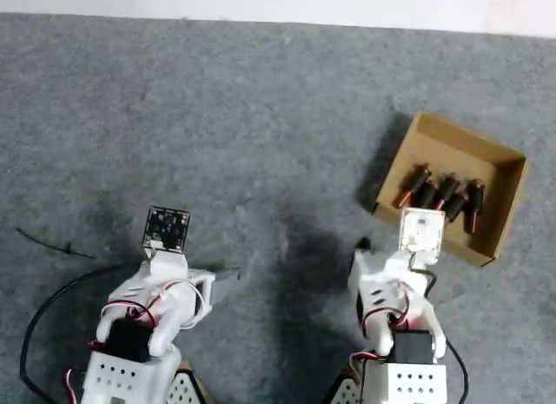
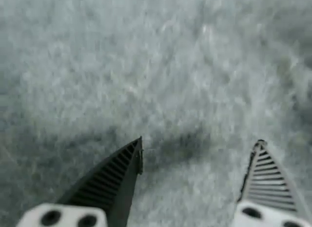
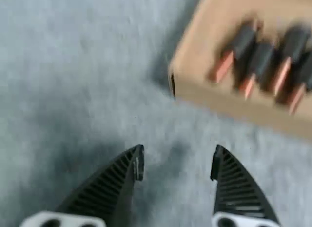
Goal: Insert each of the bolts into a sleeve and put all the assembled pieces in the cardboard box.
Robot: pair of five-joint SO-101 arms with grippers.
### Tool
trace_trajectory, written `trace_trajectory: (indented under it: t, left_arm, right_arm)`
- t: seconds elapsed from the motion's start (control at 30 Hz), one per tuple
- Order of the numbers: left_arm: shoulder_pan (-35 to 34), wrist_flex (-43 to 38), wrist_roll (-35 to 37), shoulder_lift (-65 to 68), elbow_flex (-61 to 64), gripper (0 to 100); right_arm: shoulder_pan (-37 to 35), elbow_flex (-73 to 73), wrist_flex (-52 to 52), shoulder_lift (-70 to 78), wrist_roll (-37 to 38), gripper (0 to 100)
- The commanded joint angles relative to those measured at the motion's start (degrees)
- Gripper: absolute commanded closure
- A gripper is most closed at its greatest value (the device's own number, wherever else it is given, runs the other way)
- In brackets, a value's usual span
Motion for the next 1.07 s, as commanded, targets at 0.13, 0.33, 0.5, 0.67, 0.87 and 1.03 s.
trace_trajectory:
  t: [0.13,0.33,0.5,0.67,0.87,1.03]
  left_arm:
    - [-1.19,6.42,-0.09,-0.13,1.19,68]
    - [-1.54,6.42,0.00,-0.13,1.19,68]
    - [-1.54,6.42,0.00,-0.13,1.19,68]
    - [-1.54,6.42,0.00,-0.13,1.19,68]
    - [-1.54,6.42,0.00,-0.13,1.19,68]
    - [-1.54,6.42,0.00,-0.13,1.19,68]
  right_arm:
    - [4.35,9.01,10.95,-1.36,-0.09,79.7]
    - [4.35,9.01,10.95,-1.36,0.00,79.7]
    - [4.35,9.01,10.95,-1.36,0.00,79.7]
    - [4.35,9.01,10.95,-1.36,0.00,79.7]
    - [4.35,9.01,10.95,-1.36,0.00,79.7]
    - [4.35,9.01,10.95,-1.36,0.00,79.7]
